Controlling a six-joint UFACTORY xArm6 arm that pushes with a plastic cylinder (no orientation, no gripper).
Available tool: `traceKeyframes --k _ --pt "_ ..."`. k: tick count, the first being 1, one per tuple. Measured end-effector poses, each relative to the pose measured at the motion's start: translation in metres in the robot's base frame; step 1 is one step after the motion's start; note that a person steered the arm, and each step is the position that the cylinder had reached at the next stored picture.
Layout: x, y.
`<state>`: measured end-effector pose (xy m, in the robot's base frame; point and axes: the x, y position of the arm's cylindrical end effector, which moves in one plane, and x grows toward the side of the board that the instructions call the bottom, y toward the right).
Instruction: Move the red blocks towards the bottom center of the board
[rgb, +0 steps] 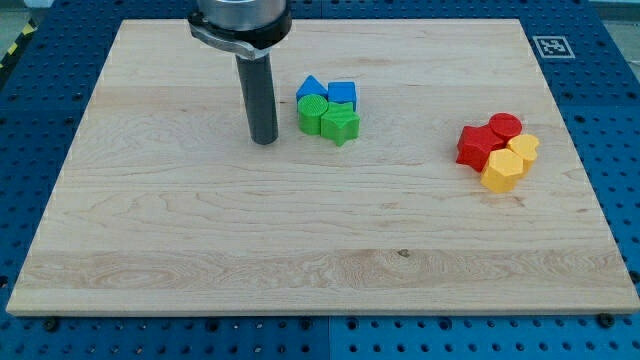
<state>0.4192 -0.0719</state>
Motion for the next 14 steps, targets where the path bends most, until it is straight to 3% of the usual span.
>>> traceKeyframes --k 2,5,7,9,10,12,14 --pt "0.015 0.009" --pt "0.026 0.127" --pt "-0.006 0.202" --pt "-0.048 0.332" --pt "-0.044 0.403" --pt "-0.011 0.395" --pt "-0.002 0.305"
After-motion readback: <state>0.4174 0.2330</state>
